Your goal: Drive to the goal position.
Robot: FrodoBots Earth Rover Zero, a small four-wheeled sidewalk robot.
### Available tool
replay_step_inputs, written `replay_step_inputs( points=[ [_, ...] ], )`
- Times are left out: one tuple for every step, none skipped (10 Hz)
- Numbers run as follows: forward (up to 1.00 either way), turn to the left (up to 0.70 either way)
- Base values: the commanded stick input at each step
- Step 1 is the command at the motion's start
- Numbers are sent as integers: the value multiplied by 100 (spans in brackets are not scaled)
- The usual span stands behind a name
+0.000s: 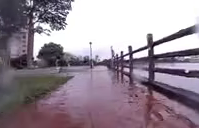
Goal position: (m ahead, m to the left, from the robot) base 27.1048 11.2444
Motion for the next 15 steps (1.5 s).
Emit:
replay_step_inputs(
  points=[
    [100,0],
    [100,0],
    [100,0],
    [100,0],
    [100,0],
    [100,0],
    [100,3],
    [100,3],
    [100,4],
    [100,13],
    [100,17],
    [100,16],
    [100,3],
    [100,1],
    [100,0]
  ],
)
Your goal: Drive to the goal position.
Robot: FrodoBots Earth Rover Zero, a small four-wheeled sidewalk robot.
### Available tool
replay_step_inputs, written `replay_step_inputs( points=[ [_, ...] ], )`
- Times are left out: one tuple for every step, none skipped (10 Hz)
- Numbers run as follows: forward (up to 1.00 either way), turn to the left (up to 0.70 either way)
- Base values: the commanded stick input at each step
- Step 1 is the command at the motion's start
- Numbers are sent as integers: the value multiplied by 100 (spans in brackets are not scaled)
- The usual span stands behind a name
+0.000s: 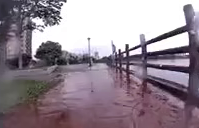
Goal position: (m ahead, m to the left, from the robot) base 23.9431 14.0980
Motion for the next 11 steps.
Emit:
replay_step_inputs(
  points=[
    [100,0],
    [100,0],
    [100,0],
    [100,0],
    [100,0],
    [100,0],
    [100,0],
    [100,0],
    [100,0],
    [100,0],
    [100,0]
  ],
)
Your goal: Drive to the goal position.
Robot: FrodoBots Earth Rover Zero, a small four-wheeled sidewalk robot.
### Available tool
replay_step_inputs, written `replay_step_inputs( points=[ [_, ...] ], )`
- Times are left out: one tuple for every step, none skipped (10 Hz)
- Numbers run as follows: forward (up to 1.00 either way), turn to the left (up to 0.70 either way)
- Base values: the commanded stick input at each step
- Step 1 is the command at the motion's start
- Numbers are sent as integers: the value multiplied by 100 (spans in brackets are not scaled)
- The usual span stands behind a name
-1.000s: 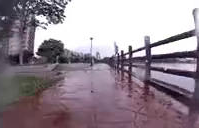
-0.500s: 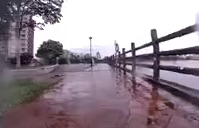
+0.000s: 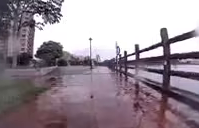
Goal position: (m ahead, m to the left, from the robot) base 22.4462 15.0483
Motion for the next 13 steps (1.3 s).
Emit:
replay_step_inputs(
  points=[
    [100,5],
    [100,9],
    [100,10],
    [100,10],
    [100,10],
    [100,0],
    [100,0],
    [100,0],
    [100,0],
    [100,0],
    [100,3],
    [100,6],
    [100,10]
  ],
)
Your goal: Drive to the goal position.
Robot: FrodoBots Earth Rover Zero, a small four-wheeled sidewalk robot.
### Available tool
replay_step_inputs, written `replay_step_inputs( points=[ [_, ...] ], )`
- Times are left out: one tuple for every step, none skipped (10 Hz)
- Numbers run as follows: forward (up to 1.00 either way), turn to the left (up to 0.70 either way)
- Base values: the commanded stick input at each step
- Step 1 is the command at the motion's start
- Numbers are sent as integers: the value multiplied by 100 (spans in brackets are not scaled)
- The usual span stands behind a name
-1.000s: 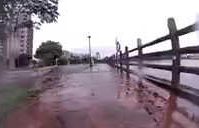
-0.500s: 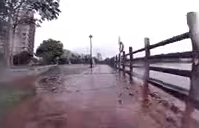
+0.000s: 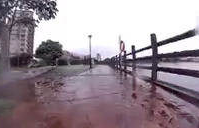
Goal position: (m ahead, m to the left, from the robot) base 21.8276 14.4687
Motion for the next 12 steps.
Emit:
replay_step_inputs(
  points=[
    [100,11],
    [100,11],
    [100,11],
    [100,11],
    [100,11],
    [100,13],
    [100,15],
    [100,16],
    [100,24],
    [100,32],
    [100,35],
    [100,37]
  ],
)
